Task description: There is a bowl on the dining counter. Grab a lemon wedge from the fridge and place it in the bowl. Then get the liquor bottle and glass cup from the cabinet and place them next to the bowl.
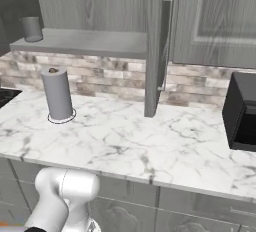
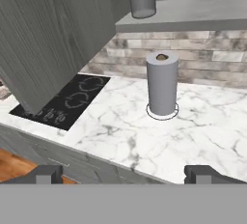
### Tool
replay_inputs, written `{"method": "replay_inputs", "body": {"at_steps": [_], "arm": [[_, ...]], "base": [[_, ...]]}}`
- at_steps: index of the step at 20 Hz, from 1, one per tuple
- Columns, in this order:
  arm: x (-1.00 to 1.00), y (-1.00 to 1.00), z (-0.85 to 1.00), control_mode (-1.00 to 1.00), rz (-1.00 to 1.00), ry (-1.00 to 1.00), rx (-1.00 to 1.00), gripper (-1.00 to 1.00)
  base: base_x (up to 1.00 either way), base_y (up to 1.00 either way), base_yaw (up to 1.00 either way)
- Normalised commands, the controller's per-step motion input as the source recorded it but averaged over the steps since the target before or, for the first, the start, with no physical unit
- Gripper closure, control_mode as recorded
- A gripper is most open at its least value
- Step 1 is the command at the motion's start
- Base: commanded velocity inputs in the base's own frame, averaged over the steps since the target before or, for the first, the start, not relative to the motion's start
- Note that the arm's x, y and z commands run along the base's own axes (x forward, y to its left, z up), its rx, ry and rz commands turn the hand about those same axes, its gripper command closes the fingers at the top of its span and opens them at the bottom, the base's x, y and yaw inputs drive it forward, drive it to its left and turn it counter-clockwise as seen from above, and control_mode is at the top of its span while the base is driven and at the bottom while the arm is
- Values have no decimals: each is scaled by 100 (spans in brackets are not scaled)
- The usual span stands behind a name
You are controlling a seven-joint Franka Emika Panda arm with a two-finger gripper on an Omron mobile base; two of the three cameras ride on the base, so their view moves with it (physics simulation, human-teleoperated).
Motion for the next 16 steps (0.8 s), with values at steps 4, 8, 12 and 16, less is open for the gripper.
{"method": "replay_inputs", "body": {"at_steps": [4, 8, 12, 16], "arm": [[0, 0, 0, 100, 0, 0, 0, -100], [0, 0, 0, 100, 0, 0, 0, -100], [0, 0, 0, 100, 0, 0, 0, -100], [2, 3, 0, -100, -1, 1, -1, -100]], "base": [[64, 0, 1], [71, 0, 1], [78, 0, 0], [36, 0, 0]]}}
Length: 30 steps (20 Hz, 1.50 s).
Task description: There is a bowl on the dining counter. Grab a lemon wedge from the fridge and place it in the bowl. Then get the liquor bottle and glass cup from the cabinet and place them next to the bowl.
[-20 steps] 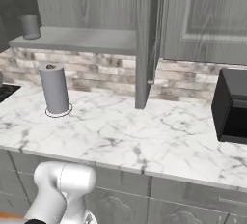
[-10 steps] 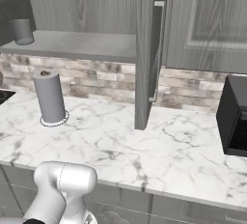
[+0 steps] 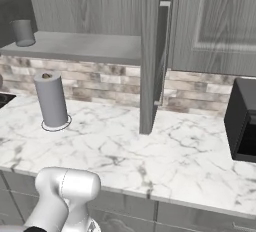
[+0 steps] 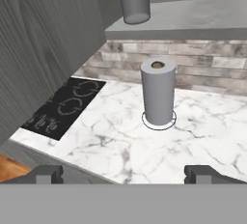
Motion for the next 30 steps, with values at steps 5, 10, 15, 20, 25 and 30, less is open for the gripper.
{"method": "replay_inputs", "body": {"at_steps": [5, 10, 15, 20, 25, 30], "arm": [[16, -8, -3, -100, 11, -1, 0, -100], [0, -14, 29, -100, 41, -31, -16, -100], [7, 0, 43, -100, 47, -27, -24, -100], [6, 2, 44, -100, 44, -23, -35, -100], [0, 0, 16, -100, 42, -24, -41, -100], [7, -1, -1, -100, 41, -21, -32, -100]], "base": [[0, 0, 0], [0, 0, 0], [0, 0, 0], [0, 0, 0], [0, 0, 0], [0, 0, 0]]}}
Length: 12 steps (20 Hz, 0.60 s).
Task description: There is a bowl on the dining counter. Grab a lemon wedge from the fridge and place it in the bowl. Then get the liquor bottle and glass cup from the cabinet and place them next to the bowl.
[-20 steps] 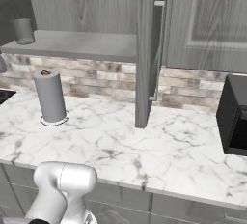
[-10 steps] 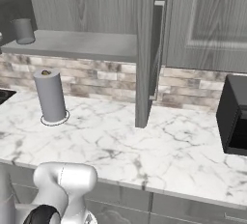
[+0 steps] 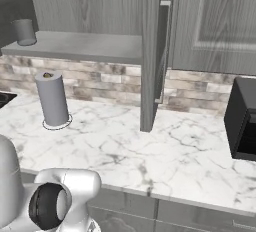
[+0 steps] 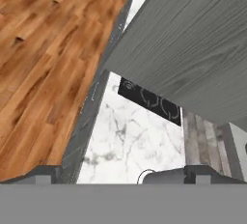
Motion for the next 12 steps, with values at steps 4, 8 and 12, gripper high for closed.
{"method": "replay_inputs", "body": {"at_steps": [4, 8, 12], "arm": [[22, 0, -16, -100, 24, -19, -11, -100], [15, 0, -23, -100, 16, -26, -11, -100], [10, 5, -27, -100, 10, -30, -10, -100]], "base": [[0, 0, 0], [0, 0, 0], [0, 0, 0]]}}
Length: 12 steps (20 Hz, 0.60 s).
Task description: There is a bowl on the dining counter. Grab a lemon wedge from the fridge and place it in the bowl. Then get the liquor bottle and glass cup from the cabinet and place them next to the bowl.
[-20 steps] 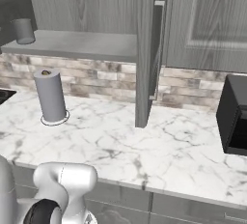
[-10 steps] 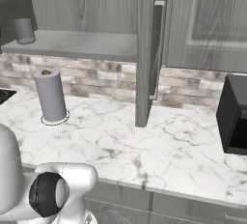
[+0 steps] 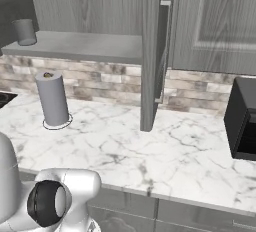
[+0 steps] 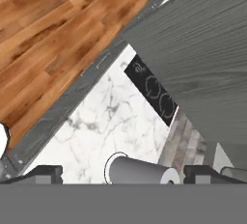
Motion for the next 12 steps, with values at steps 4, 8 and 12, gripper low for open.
{"method": "replay_inputs", "body": {"at_steps": [4, 8, 12], "arm": [[14, 0, -9, -100, 7, -31, -2, -100], [29, -1, 0, -100, 8, -27, 1, -100], [54, 0, 0, -100, 4, -15, 12, -100]], "base": [[0, 0, 0], [0, 0, 0], [0, 0, 0]]}}
